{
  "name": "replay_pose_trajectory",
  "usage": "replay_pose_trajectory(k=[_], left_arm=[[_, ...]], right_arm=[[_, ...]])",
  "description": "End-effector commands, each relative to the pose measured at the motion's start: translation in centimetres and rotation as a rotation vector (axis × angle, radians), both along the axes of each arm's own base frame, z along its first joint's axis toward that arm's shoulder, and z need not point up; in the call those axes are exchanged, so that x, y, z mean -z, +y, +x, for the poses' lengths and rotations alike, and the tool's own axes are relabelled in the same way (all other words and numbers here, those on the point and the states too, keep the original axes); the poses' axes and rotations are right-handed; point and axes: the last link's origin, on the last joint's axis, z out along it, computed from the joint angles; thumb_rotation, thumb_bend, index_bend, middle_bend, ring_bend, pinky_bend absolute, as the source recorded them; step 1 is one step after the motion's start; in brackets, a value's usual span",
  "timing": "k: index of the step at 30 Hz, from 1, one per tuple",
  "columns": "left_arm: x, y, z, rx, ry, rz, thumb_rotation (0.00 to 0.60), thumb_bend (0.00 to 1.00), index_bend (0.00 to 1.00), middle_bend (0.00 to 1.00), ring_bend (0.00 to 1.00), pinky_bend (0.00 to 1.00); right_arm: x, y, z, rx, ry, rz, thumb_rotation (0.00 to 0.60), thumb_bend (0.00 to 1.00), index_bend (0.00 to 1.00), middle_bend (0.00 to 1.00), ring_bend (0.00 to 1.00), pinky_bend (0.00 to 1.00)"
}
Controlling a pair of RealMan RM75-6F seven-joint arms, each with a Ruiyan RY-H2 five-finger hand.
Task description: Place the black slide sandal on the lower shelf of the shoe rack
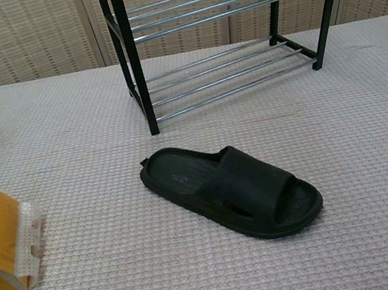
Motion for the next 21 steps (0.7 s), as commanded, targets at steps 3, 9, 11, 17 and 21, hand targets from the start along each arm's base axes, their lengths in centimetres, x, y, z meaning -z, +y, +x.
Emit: replay_pose_trajectory(k=[3,9,11,17,21], left_arm=[[0.1,-0.1,0.0,-0.009,-0.001,-0.007,0.6,0.24,0.08,0.0,0.0,0.17],[0.2,-0.2,-0.1,-0.017,-0.003,-0.014,0.6,0.24,0.08,0.0,0.0,0.17],[0.2,-0.1,-0.1,-0.018,-0.001,-0.018,0.6,0.24,0.08,0.0,0.0,0.17],[0.5,0.1,0.3,-0.002,-0.009,-0.03,0.6,0.24,0.08,0.0,0.0,0.17],[0.5,0.1,0.4,0.0,-0.011,-0.029,0.6,0.24,0.08,0.0,0.0,0.17]], right_arm=[[0.3,-0.1,0.2,-0.009,0.0,0.014,0.6,0.09,0.0,0.0,0.0,0.0],[0.3,-0.2,0.3,-0.015,-0.003,0.015,0.6,0.09,0.0,0.0,0.0,0.0],[0.4,-0.2,0.3,-0.018,-0.005,0.019,0.6,0.09,0.0,0.0,0.0,0.0],[1.2,-1.5,2.1,-0.088,-0.027,0.033,0.6,0.09,0.0,0.0,0.0,0.0],[2.7,-3.0,3.9,-0.141,-0.019,0.095,0.6,0.09,0.0,0.0,0.0,0.0]])
